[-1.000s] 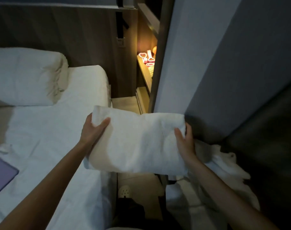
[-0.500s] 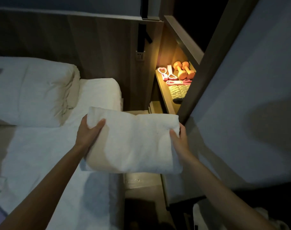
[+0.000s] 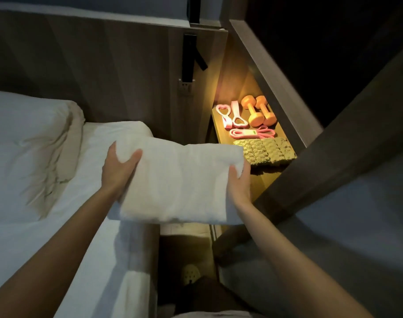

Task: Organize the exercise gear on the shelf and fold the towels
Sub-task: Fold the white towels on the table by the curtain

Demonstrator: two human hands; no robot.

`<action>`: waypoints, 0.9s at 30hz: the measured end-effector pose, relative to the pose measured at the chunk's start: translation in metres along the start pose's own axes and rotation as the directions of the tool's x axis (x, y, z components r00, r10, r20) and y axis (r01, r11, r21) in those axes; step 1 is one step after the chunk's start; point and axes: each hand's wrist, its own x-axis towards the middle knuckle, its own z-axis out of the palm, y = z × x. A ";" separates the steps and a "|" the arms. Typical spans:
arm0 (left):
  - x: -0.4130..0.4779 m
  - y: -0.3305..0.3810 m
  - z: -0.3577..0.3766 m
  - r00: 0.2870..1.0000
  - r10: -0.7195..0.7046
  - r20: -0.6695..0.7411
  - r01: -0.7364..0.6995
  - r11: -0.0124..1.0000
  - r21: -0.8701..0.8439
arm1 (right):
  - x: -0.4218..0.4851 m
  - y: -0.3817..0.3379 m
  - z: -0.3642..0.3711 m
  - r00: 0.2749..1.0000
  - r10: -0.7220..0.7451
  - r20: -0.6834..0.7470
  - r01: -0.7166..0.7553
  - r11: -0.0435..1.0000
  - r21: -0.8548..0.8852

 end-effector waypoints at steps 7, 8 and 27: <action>0.098 0.035 0.069 0.991 -0.007 0.131 0.007 1.000 -0.002 | 0.096 -0.009 0.009 0.987 0.089 -0.136 -0.096 0.995 -0.040; 0.113 0.038 0.080 0.987 -0.007 0.158 0.007 1.000 -0.001 | 0.105 -0.008 0.010 0.979 0.101 -0.179 -0.116 0.991 -0.073; 0.260 0.104 0.317 0.497 0.192 0.846 -0.219 0.971 -0.092 | 0.218 0.043 -0.019 0.662 0.245 -0.709 -0.422 0.903 -0.081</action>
